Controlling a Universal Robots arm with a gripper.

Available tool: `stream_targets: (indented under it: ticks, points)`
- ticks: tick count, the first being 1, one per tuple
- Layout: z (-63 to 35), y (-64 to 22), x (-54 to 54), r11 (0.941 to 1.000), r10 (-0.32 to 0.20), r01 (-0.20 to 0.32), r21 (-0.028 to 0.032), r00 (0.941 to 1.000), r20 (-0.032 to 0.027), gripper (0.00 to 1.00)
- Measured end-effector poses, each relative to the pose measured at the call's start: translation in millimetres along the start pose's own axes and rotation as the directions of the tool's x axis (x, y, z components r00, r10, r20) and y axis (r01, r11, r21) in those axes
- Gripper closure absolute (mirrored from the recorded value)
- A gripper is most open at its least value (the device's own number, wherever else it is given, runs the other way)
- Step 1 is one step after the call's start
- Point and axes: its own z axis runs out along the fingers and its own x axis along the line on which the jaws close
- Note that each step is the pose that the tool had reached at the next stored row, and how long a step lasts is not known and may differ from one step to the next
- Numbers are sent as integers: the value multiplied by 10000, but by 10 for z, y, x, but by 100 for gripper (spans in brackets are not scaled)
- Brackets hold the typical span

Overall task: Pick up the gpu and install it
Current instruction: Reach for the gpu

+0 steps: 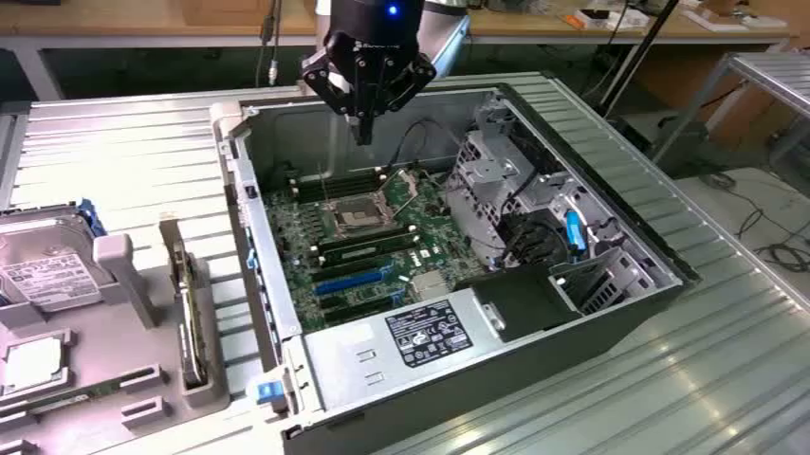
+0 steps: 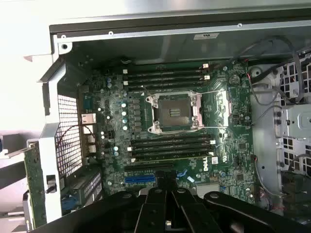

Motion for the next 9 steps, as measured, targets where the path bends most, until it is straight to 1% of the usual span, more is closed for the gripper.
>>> stream_targets:
  ticks: [9]
  points:
    - [0,0,0,10000,0,0,0,10000,0,89]
